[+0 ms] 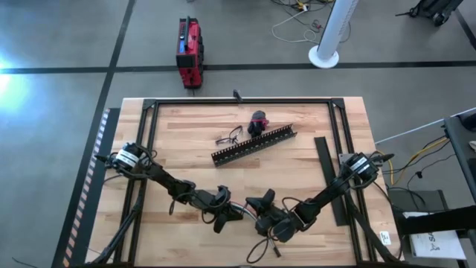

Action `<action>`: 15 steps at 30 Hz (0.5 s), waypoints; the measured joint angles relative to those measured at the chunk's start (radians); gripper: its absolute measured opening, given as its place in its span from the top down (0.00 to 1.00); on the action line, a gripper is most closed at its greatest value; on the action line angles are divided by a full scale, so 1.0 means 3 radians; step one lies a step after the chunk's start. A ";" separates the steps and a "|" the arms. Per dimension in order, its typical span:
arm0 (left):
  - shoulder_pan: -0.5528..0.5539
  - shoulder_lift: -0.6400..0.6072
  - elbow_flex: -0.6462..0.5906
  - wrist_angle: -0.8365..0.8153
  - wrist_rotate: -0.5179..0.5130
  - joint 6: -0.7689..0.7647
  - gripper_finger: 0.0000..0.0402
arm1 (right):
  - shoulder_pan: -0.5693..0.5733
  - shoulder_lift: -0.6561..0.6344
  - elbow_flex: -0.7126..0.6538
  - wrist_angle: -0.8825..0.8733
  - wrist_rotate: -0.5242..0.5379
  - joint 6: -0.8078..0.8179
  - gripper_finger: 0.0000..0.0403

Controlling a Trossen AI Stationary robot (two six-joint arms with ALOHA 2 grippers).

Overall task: Ziptie cables
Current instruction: Wrap the cable wires with black zip tie

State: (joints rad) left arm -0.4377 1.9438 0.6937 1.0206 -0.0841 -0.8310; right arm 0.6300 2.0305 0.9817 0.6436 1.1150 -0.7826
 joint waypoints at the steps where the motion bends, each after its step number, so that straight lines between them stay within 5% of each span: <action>1: 0.0000 0.0000 0.0000 0.0001 0.0001 0.0000 1.00 | -0.0004 -0.0002 0.0000 0.0003 -0.0033 -0.0004 1.00; 15: -0.0001 0.0000 -0.0001 0.0028 0.0085 0.0036 1.00 | -0.0069 -0.0002 0.0000 0.0175 -0.0440 -0.0260 1.00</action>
State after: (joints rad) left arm -0.4381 1.9438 0.6933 1.0290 -0.0586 -0.8204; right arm 0.6092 2.0300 0.9817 0.6963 0.9832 -0.8606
